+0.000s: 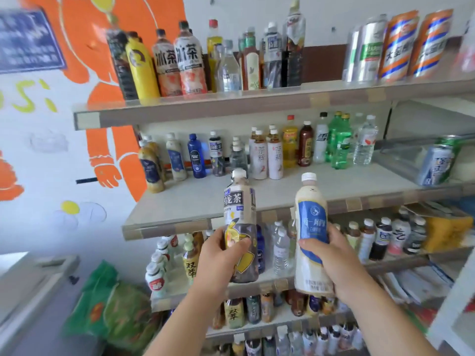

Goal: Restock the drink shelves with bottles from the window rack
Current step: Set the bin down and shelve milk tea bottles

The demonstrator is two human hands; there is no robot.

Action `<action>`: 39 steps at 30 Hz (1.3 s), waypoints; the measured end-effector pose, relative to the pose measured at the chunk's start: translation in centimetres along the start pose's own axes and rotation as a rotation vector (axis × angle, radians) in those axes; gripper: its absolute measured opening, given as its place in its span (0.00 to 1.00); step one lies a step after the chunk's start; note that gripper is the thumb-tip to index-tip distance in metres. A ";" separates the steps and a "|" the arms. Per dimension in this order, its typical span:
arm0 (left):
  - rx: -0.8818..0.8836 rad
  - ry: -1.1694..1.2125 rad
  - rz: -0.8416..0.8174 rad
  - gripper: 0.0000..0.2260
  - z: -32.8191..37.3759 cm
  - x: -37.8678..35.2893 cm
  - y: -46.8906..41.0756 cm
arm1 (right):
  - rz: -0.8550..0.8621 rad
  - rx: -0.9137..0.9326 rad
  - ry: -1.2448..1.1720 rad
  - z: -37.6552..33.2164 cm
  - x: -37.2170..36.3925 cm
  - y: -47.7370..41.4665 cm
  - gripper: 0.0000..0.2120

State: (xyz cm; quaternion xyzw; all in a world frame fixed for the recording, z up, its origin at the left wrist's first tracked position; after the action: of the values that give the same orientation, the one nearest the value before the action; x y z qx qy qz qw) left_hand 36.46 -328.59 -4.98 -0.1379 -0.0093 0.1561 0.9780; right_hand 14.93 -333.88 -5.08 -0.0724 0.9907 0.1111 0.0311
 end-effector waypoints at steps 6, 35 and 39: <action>-0.022 -0.056 0.071 0.16 0.9 1.9 2.2 | -0.130 0.031 0.077 -0.3 -3.6 0.5 0.15; -0.034 0.009 0.118 0.17 1.8 5.3 5.4 | -0.165 0.148 0.148 -0.5 -8.3 3.7 0.20; -0.046 0.006 0.119 0.18 2.0 5.4 5.6 | -0.160 0.145 0.139 -0.6 -8.6 3.9 0.20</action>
State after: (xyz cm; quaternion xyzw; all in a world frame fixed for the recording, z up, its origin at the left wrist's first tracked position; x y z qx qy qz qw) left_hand 39.78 -321.27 -4.74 -0.1612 -0.0017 0.2131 0.9637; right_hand 22.76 -329.05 -3.03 -0.1565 0.9869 0.0310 -0.0237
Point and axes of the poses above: each hand's wrist, its own y-axis away from the middle knuckle, its own x-axis out of the back of the hand, z = x × y, the point moved 2 cm from there along -y, towards the middle knuckle, and after that the axes turned 12 degrees about -x, right-handed, at the moved point
